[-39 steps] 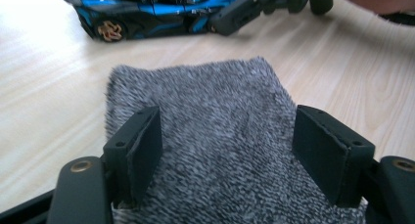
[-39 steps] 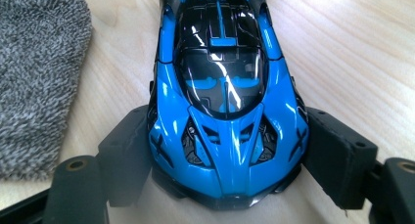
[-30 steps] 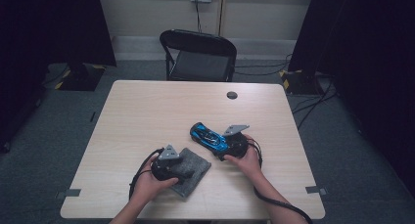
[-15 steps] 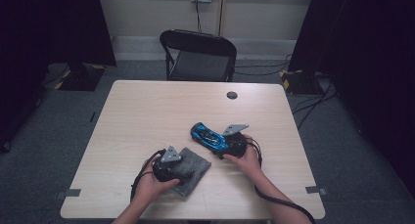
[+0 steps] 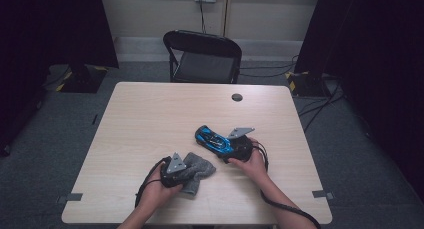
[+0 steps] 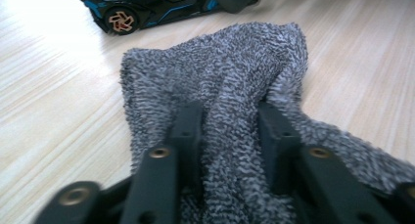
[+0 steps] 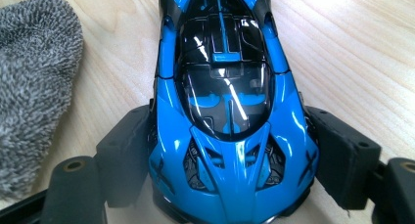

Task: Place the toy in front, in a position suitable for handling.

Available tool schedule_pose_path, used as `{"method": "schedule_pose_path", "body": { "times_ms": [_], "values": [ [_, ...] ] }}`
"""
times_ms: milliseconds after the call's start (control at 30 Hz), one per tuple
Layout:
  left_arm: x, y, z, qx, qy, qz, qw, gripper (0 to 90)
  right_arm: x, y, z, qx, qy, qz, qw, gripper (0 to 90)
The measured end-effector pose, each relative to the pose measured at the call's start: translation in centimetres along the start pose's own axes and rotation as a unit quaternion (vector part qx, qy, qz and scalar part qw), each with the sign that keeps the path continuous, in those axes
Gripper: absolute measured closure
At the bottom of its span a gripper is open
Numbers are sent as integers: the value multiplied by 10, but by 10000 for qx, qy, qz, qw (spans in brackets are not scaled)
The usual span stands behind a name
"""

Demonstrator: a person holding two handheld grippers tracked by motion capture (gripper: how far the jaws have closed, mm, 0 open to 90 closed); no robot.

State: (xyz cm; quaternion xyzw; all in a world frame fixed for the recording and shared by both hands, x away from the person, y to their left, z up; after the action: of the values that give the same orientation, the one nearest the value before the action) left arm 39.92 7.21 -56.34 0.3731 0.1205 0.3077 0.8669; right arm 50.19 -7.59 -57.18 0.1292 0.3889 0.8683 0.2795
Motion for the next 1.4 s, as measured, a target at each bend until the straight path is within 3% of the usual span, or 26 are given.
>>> {"method": "schedule_pose_path", "body": {
  "times_ms": [133,433,633,767,833,1400],
  "values": [
    [-1,1,1,94,-71,29,9999,761,0,0,0,0,-1,3,10000,240],
    [3,10,4,215,272,-289,9990,781,0,0,0,2,-5,4,10000,240],
    [8,22,17,31,478,-404,9980,786,0,0,0,0,-11,3,10000,240],
    [13,26,20,2,448,-340,9984,785,0,0,0,-1,-10,3,10000,239],
    [18,28,22,-33,555,-334,9979,786,0,0,0,1,-13,3,10000,239],
    [32,36,43,-198,750,-331,9964,788,0,0,0,1,1,5,10000,242]
  ]
}}
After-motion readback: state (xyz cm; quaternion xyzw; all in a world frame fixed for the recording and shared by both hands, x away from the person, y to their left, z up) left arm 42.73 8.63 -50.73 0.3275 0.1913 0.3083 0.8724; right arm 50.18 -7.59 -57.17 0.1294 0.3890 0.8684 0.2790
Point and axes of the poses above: each handheld gripper's, and its own axes: y roughly backward along the jaws, z roughly out of its top, x roughly to its left, the point moved 10 cm from there along -y, roughly forward along the jaws, and after that the axes turned 6 degrees about x, right-handed, at the moved point
